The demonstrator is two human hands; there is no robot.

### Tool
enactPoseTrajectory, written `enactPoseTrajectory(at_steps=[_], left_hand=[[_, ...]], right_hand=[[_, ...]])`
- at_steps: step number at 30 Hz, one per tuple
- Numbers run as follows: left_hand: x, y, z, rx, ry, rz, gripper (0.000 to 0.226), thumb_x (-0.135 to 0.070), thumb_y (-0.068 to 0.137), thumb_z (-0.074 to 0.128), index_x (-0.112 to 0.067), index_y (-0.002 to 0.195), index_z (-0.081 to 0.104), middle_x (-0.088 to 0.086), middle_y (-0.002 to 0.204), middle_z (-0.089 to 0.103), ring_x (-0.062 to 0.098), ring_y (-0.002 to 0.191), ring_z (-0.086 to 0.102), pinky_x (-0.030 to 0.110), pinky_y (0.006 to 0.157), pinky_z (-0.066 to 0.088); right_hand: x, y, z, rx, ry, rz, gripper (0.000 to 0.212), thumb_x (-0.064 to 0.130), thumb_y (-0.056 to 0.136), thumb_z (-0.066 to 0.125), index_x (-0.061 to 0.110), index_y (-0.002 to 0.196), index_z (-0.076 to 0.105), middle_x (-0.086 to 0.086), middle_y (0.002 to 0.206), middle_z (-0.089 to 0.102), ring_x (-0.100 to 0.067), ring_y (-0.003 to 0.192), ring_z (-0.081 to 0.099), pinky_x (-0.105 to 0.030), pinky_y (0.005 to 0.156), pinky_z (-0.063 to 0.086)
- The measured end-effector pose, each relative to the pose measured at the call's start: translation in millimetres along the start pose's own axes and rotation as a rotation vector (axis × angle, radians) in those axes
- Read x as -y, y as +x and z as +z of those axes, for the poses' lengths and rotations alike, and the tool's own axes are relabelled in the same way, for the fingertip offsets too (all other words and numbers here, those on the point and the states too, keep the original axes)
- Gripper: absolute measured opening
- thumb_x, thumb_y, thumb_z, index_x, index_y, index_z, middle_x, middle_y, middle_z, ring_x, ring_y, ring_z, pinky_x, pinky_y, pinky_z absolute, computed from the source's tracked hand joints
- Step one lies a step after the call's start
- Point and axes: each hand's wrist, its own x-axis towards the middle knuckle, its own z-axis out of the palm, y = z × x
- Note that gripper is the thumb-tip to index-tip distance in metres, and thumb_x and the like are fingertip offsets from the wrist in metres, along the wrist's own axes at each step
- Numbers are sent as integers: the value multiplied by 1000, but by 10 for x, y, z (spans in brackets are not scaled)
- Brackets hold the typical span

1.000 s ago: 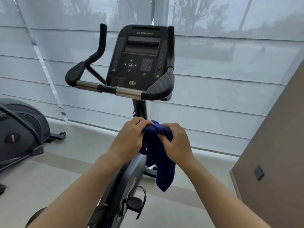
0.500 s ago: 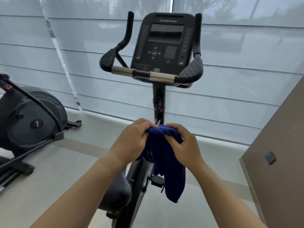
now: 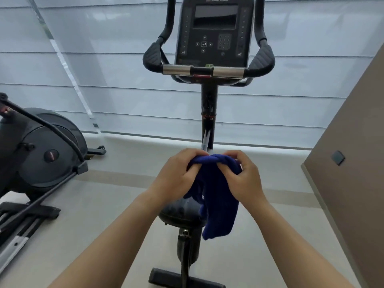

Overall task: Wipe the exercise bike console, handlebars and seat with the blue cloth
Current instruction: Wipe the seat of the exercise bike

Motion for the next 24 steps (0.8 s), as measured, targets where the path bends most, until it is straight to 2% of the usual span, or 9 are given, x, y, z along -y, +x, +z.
enactPoseTrajectory(at_steps=[4, 8, 13, 15, 18, 22, 24], left_hand=[[58, 201, 41, 21, -24, 30, 28, -18, 85, 53, -30, 110, 58, -13, 100, 62, 1, 93, 56, 15, 77, 49], [207, 422, 110, 34, 49, 88, 48, -23, 73, 73, -30, 115, 52, -13, 106, 58, 1, 94, 55, 14, 79, 48], [402, 712, 107, -89, 35, 102, 31, -8, 82, 61, -30, 104, 60, -13, 97, 64, 2, 88, 58, 14, 77, 46], [478, 810, 107, -79, 23, 108, 31, -5, 81, 58, -31, 99, 61, -13, 95, 64, 3, 88, 59, 17, 76, 47], [611, 971, 85, -16, 27, 150, 33, -5, 81, 56, -34, 96, 60, -18, 95, 62, 2, 90, 57, 13, 78, 44], [865, 1267, 14, 46, -29, 199, 38, -1, 81, 53, -36, 96, 59, -19, 95, 62, -2, 91, 56, 6, 78, 40], [1015, 1419, -42, 87, -61, 227, 41, 0, 81, 51, -37, 97, 57, -21, 96, 61, -4, 92, 54, 3, 78, 38]], right_hand=[[-17, 154, 77, -63, -4, 32, 15, 20, 85, 66, 33, 91, 61, 16, 86, 66, -3, 83, 61, -15, 70, 49], [-114, 369, 112, -77, -7, 7, 17, 22, 83, 66, 35, 93, 62, 17, 90, 65, -5, 87, 61, -15, 73, 49], [-215, 580, 125, -30, -26, -32, 20, 25, 83, 70, 38, 98, 66, 17, 97, 67, -8, 95, 62, -16, 80, 48], [-278, 593, 137, -3, -57, -8, 24, 27, 82, 71, 37, 102, 65, 17, 99, 66, -8, 96, 62, -22, 81, 50], [-365, 622, 187, -3, -74, 36, 30, 31, 80, 72, 38, 106, 62, 18, 103, 65, -9, 99, 62, -29, 81, 54], [-454, 676, 351, -38, -127, 118, 45, 43, 73, 72, 44, 114, 54, 25, 111, 59, 0, 104, 56, -11, 77, 49], [-517, 697, 479, -76, -140, 157, 43, 45, 77, 64, 45, 118, 51, 25, 114, 57, 0, 105, 54, -10, 74, 47]])
